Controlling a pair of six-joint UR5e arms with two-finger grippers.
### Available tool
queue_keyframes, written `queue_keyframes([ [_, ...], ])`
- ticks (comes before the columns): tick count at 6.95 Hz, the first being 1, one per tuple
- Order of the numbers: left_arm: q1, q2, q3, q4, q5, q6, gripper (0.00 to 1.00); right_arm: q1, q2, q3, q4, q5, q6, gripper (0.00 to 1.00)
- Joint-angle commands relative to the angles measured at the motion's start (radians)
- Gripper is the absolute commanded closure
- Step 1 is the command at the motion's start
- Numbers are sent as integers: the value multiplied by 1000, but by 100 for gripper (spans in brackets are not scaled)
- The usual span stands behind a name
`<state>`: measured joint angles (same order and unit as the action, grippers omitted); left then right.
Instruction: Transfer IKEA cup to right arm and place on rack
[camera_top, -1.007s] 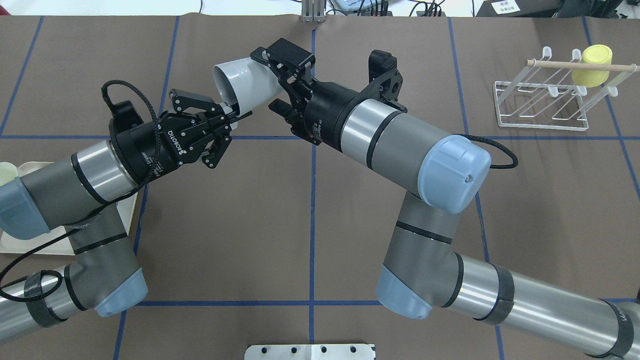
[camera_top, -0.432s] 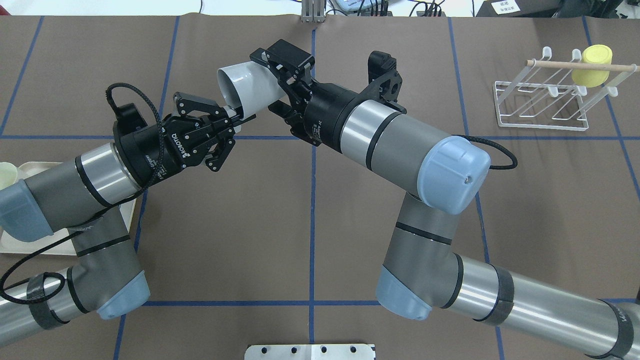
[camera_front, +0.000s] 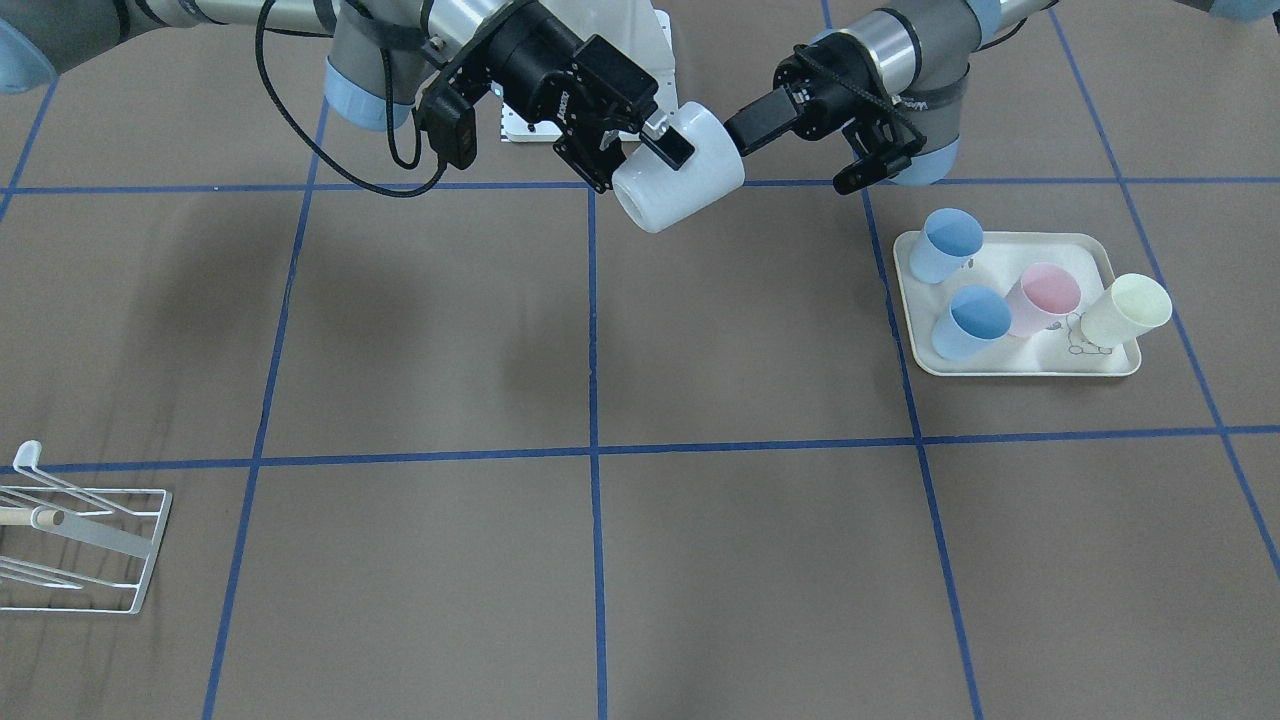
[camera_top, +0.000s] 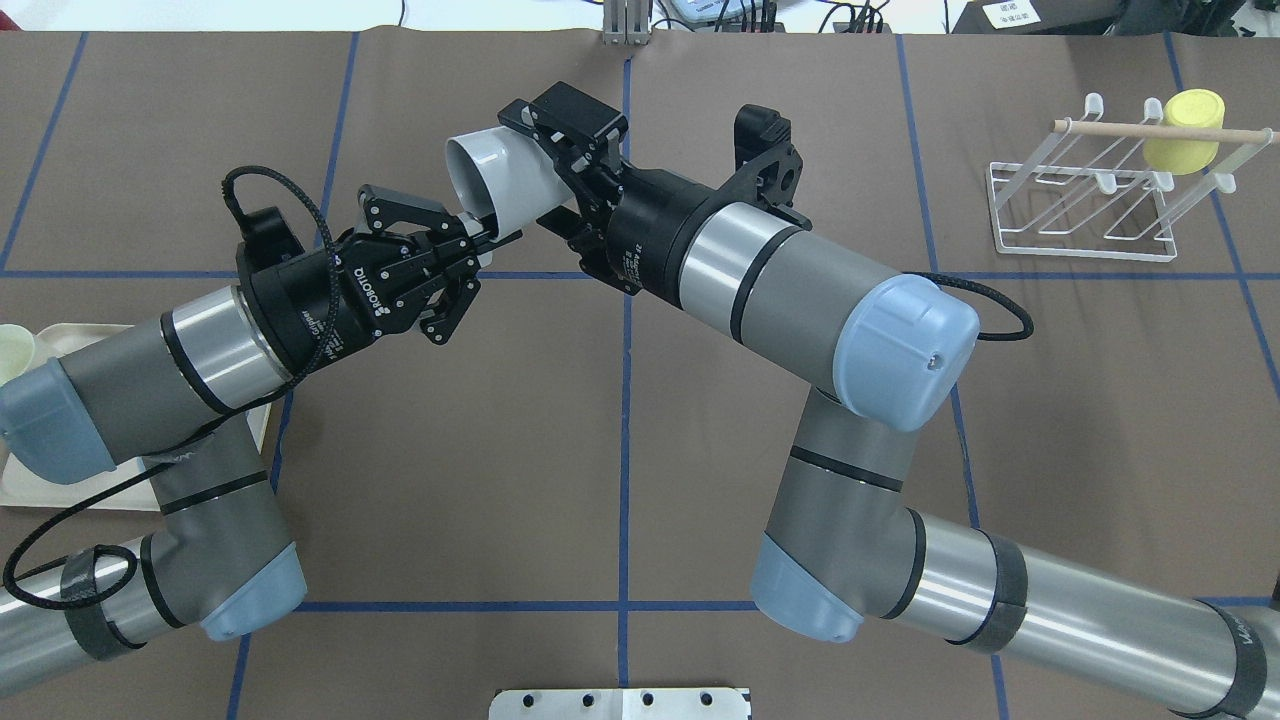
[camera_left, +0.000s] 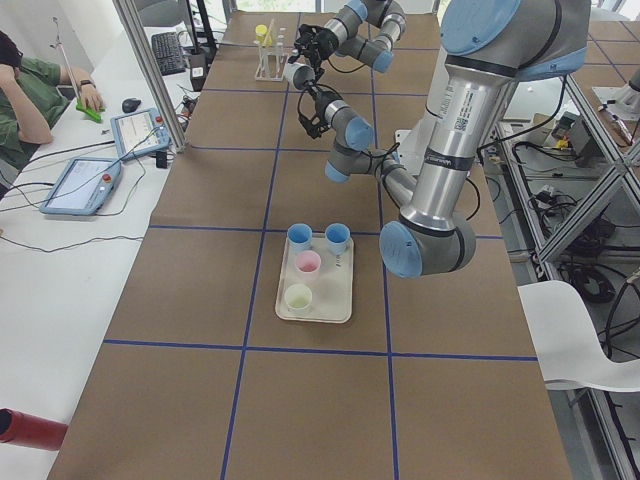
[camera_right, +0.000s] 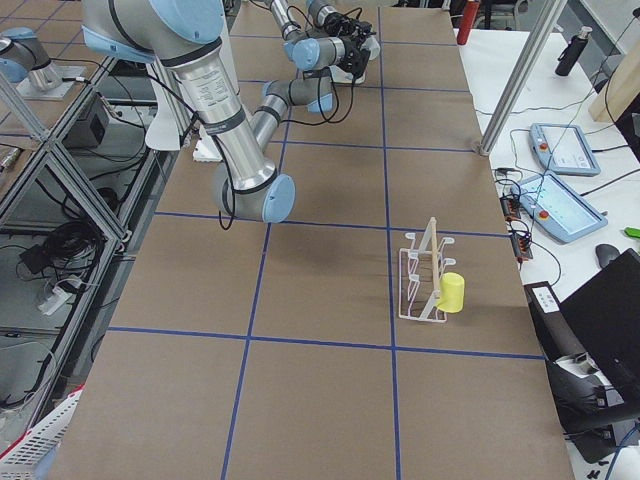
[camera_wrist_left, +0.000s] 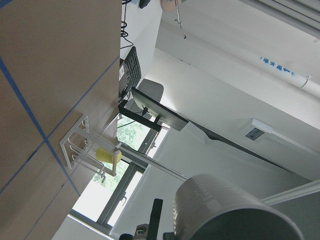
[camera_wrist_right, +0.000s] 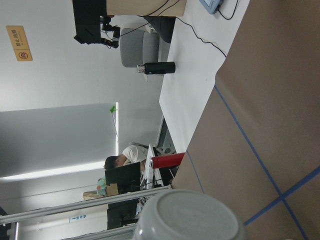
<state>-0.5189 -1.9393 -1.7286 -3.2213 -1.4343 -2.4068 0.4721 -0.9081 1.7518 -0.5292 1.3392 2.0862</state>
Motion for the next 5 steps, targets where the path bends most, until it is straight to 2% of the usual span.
queue_keyframes([
  [1,2,-1,-2,1,0,0,100,0,0,0,0,0,0,0],
  [2,2,-1,-2,1,0,0,100,0,0,0,0,0,0,1],
  [3,2,-1,-2,1,0,0,100,0,2,0,0,0,2,39],
  [4,2,-1,3,1,-1,0,68,0,0,0,0,3,0,99],
  [5,2,0,-5,9,-2,2,1,2,-3,0,0,5,-3,100],
])
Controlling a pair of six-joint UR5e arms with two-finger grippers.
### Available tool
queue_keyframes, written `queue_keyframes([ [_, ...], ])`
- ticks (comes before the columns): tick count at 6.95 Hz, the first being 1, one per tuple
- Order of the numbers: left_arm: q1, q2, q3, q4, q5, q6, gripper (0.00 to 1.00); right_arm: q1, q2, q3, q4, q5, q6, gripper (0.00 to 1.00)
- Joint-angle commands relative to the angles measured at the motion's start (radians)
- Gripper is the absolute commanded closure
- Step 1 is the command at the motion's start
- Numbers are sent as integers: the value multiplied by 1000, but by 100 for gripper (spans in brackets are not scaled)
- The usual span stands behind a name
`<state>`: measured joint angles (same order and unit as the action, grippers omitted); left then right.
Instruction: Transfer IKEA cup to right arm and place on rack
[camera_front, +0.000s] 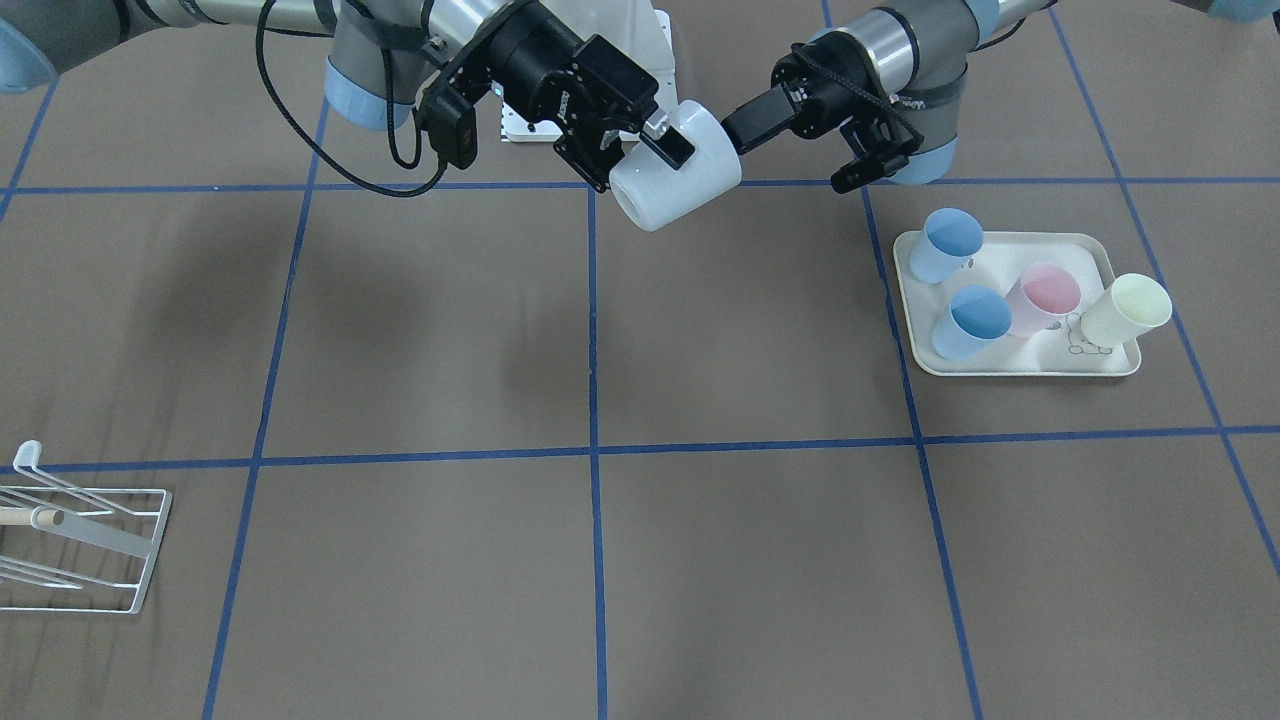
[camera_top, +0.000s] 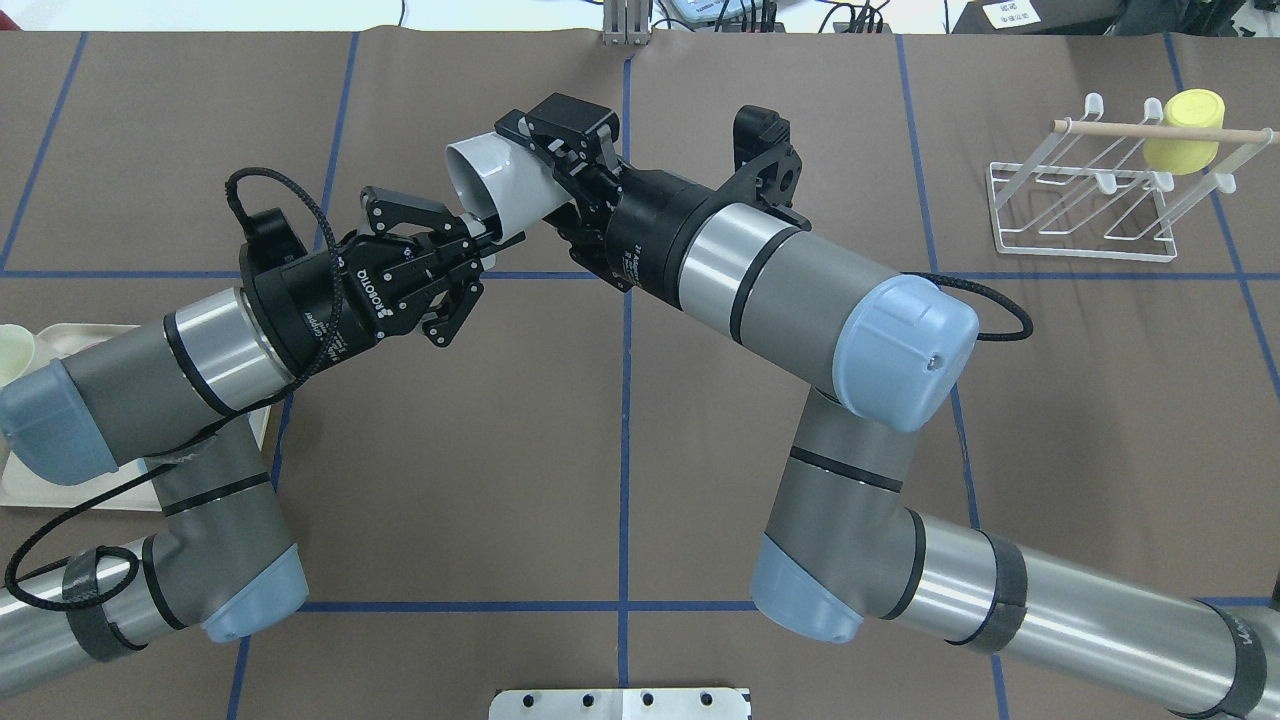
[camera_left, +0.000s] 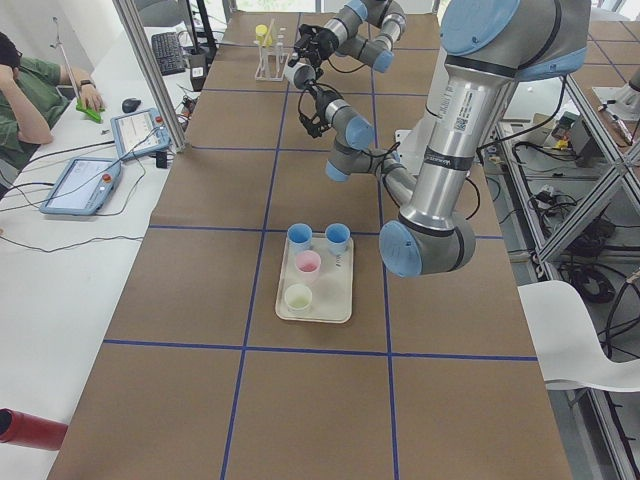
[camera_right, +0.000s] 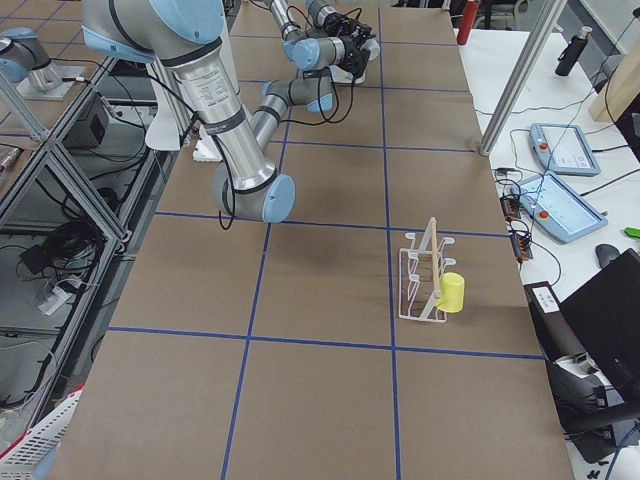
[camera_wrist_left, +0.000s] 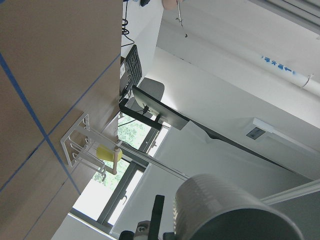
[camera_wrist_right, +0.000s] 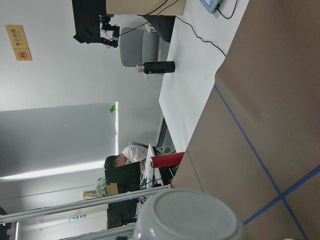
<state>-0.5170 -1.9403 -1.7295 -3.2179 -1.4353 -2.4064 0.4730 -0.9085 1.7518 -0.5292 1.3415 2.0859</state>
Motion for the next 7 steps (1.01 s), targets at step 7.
queue_keyframes([
  [7,-5,11,-10,6,-4,4,0,111,-81,2,-11,-5,-217,100],
])
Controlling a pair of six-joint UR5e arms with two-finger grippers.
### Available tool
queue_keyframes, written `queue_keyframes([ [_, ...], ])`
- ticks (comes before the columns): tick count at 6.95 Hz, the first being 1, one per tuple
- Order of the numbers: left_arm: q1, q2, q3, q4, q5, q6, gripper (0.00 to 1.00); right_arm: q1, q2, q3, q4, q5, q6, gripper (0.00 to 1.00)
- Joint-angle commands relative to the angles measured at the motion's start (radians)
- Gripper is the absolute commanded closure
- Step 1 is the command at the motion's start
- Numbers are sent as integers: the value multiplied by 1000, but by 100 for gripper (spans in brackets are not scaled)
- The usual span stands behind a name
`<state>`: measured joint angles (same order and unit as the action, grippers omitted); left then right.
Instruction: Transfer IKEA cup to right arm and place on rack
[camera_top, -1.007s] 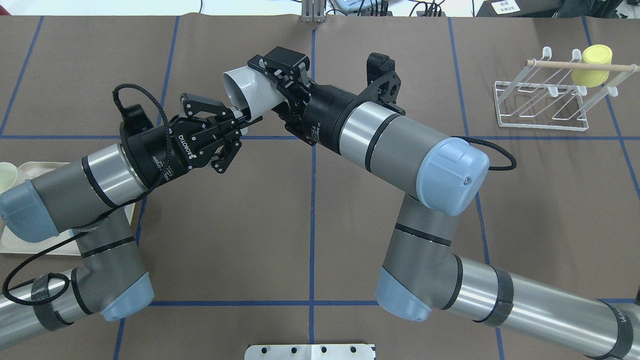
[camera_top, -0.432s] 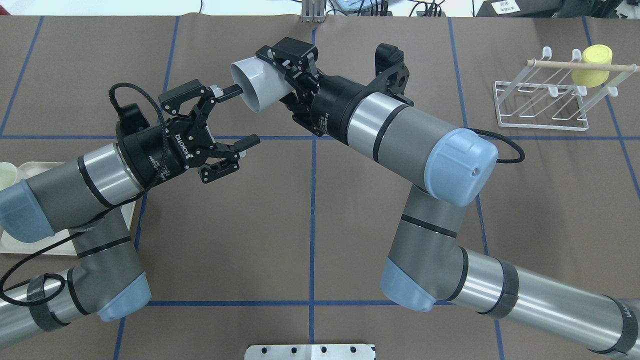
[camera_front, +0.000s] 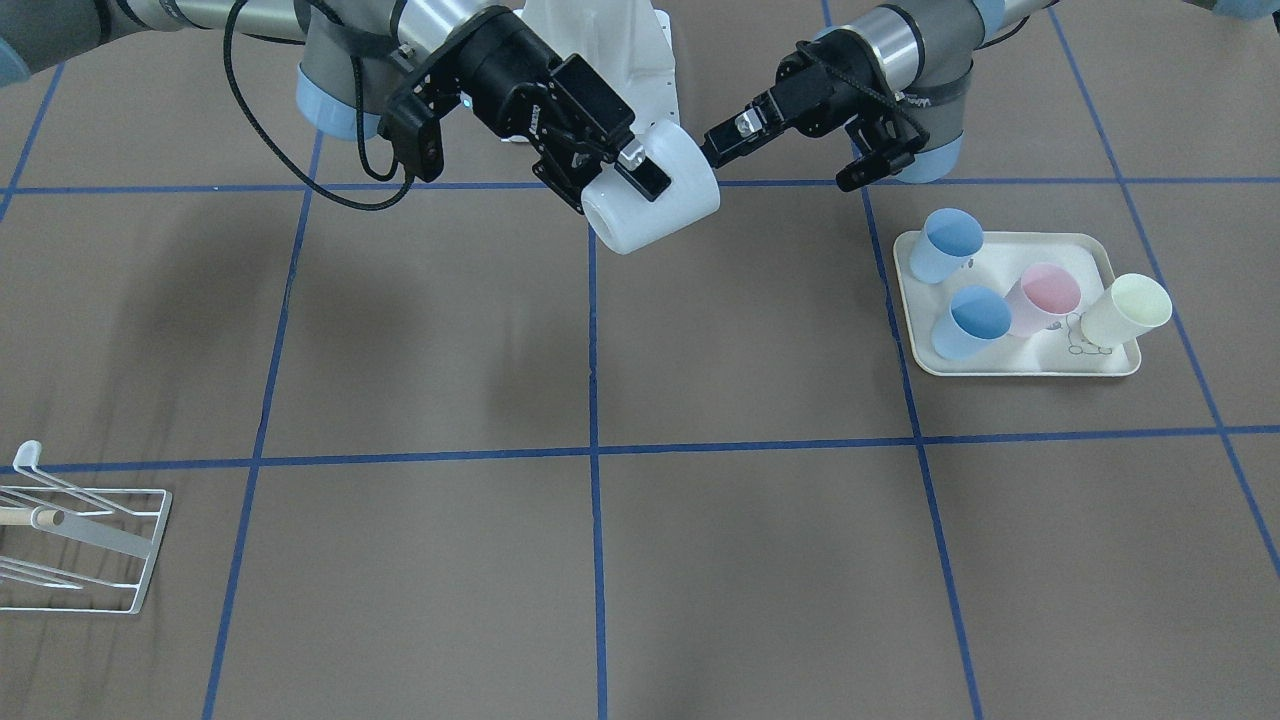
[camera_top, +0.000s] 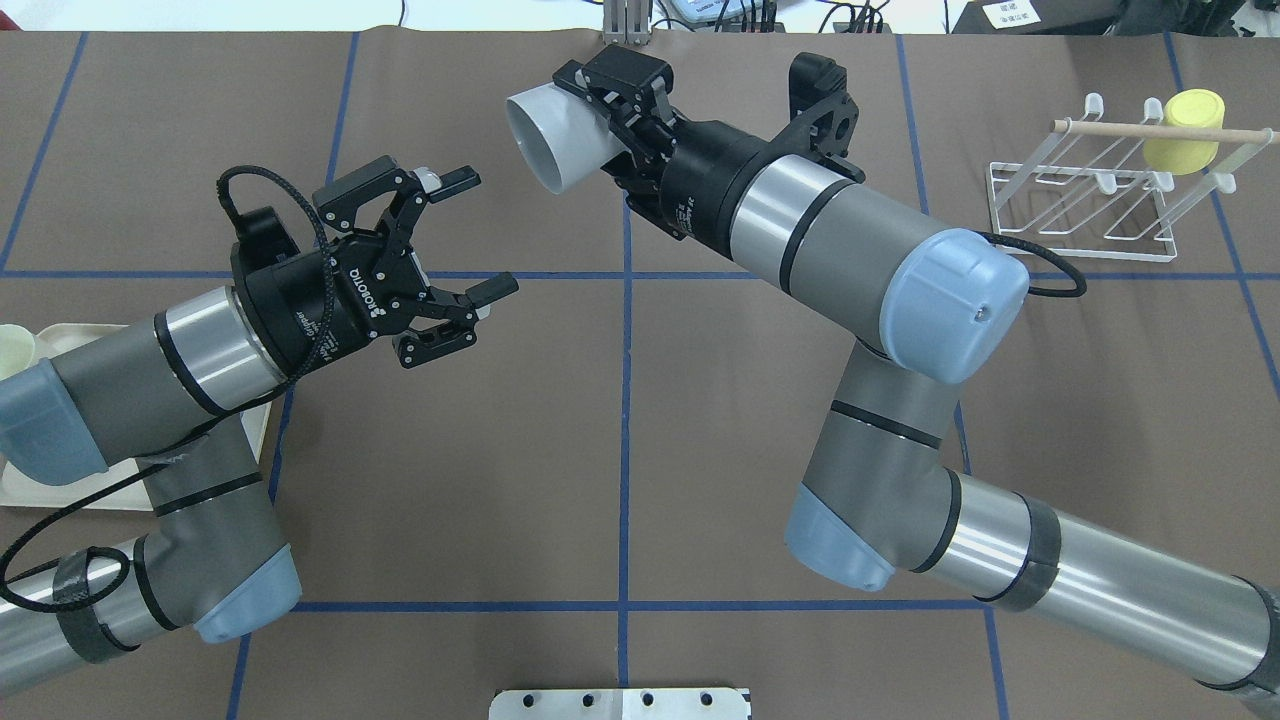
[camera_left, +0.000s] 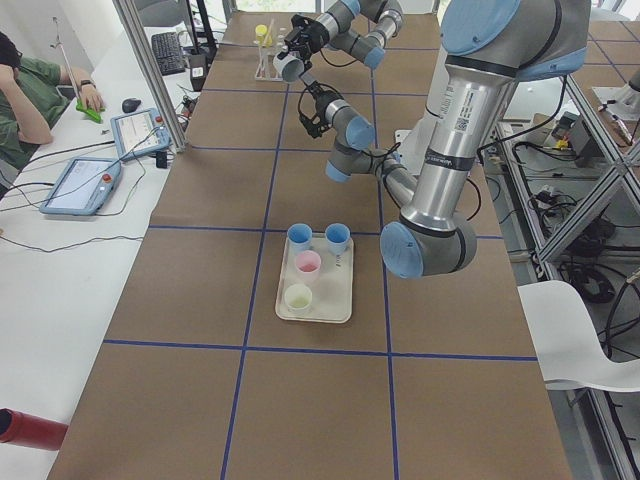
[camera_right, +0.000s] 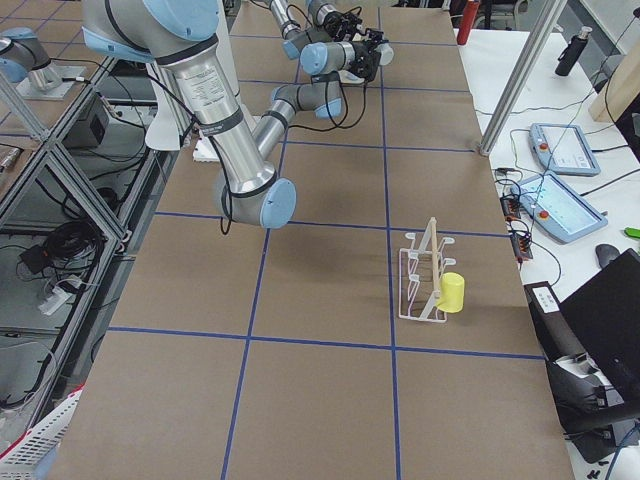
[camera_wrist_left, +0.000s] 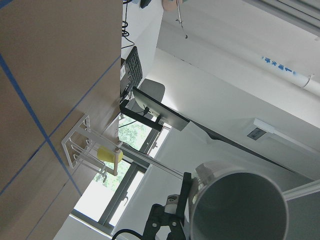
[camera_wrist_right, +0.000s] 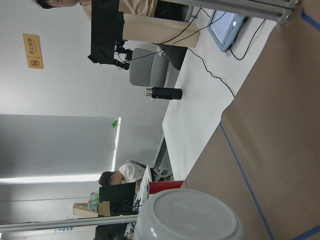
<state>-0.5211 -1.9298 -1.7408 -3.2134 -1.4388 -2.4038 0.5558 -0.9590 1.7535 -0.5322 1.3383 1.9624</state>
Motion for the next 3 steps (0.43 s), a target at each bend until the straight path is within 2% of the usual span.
queue_keyframes([
  [1,-5,2,7,1,0,15,0,59,-76,-2,-15,-10,-199,100],
  [3,-5,5,-2,51,-2,189,0,142,-160,0,-50,-27,-345,100],
])
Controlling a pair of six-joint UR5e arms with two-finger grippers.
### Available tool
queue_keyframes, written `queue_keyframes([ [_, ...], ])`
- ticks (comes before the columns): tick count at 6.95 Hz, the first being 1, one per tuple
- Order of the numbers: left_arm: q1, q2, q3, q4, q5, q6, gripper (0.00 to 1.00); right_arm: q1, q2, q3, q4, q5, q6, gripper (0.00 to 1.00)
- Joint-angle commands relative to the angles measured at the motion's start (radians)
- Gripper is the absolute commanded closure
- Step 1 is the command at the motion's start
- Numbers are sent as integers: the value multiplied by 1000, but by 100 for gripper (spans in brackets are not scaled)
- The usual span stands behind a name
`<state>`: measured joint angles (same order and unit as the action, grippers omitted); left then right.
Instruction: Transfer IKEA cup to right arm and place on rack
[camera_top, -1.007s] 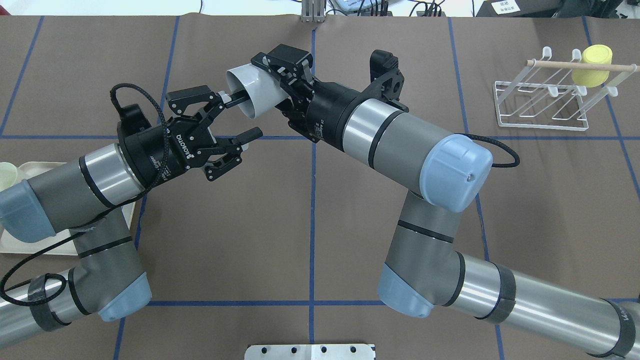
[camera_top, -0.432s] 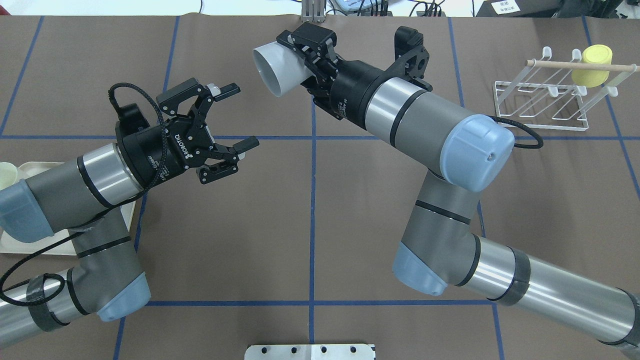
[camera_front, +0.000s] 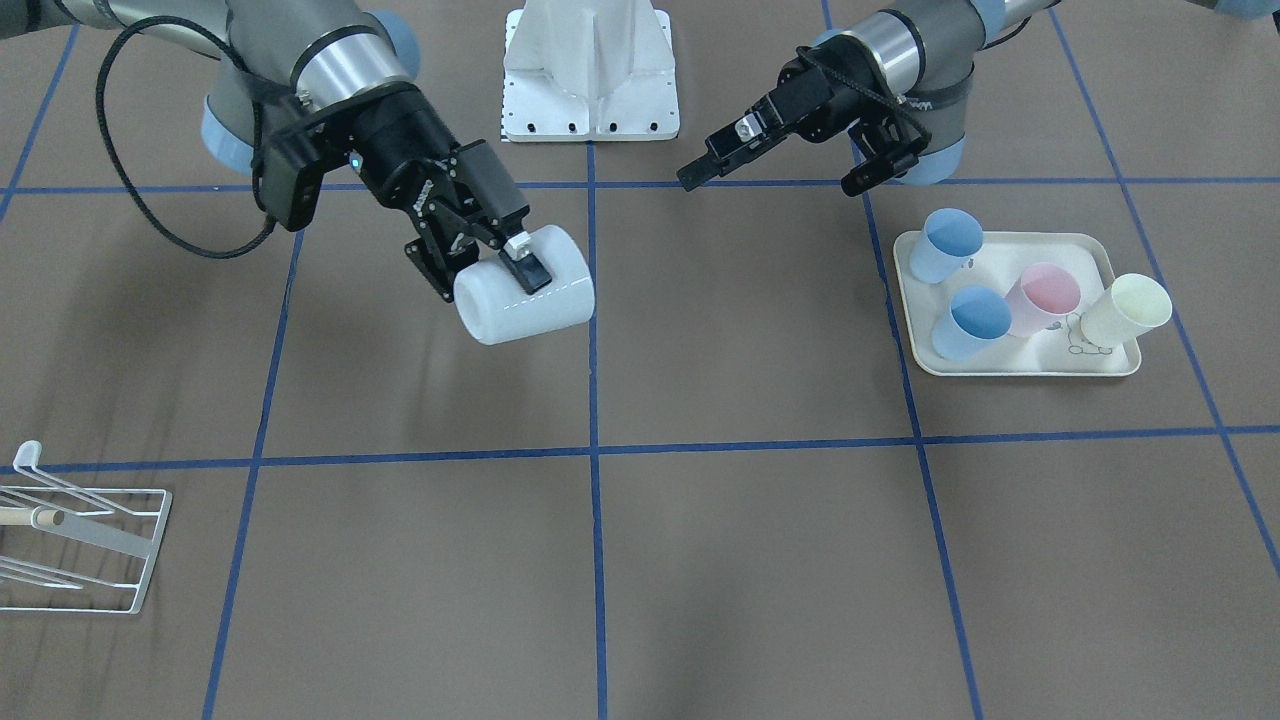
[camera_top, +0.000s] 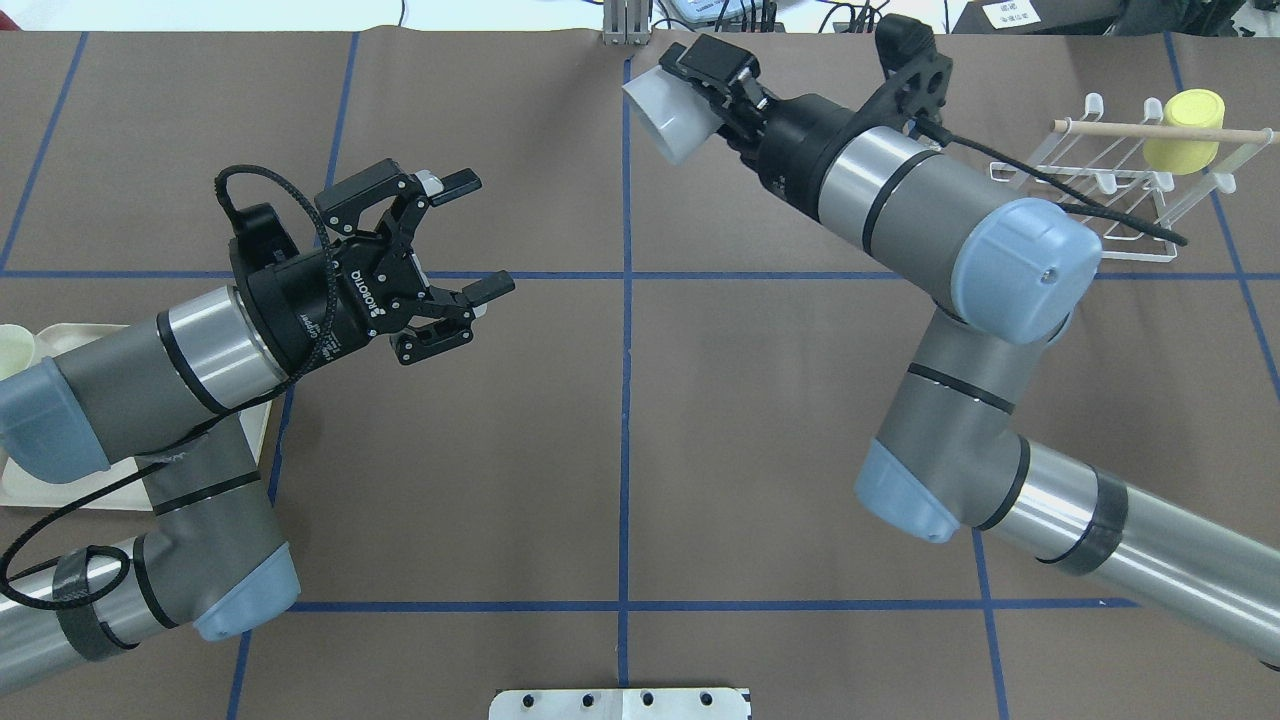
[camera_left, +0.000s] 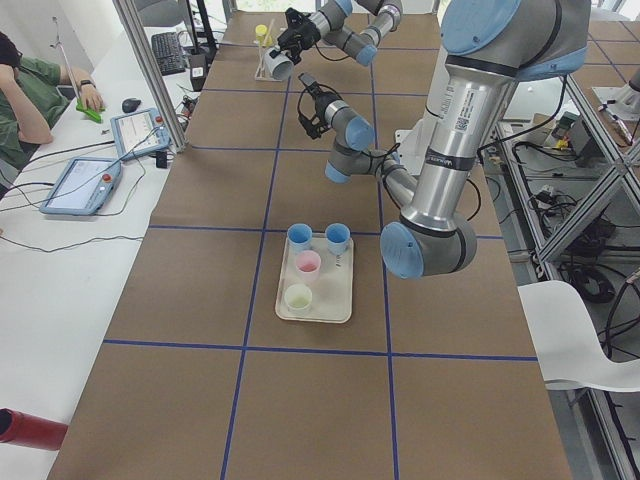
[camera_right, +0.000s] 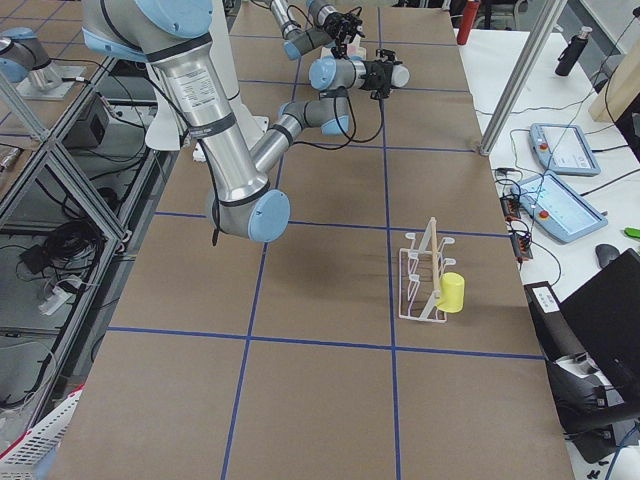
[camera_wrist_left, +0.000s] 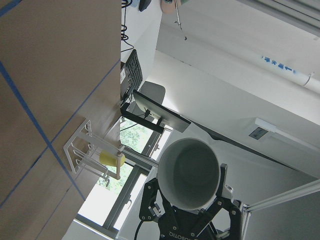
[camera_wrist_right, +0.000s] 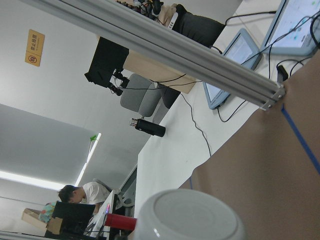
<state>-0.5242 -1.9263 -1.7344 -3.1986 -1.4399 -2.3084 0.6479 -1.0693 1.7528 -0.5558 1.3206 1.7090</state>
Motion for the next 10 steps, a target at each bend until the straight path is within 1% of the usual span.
queue_keyframes([
  [1,-2,3,-20,75,-2,151,0,96,-51,2,-112,-24,-197,100],
  [3,-10,9,-39,159,-2,254,0,157,-51,-4,-266,-79,-343,100],
  [4,-10,24,-106,275,-2,335,0,204,-51,-41,-301,-81,-420,100],
  [5,-8,26,-196,463,-4,412,0,257,-49,-108,-300,-81,-471,100],
  [6,-8,26,-262,634,-5,502,0,300,-44,-180,-299,-81,-549,100],
  [7,-8,26,-314,786,-5,608,0,347,-40,-255,-291,-81,-598,100],
  [8,-11,27,-367,910,-2,677,0,381,-28,-310,-289,-80,-615,100],
  [9,-16,27,-381,965,-1,687,0,418,-23,-323,-292,-78,-716,100],
  [10,-22,30,-382,970,-2,688,0,444,-24,-350,-291,-71,-782,100],
])
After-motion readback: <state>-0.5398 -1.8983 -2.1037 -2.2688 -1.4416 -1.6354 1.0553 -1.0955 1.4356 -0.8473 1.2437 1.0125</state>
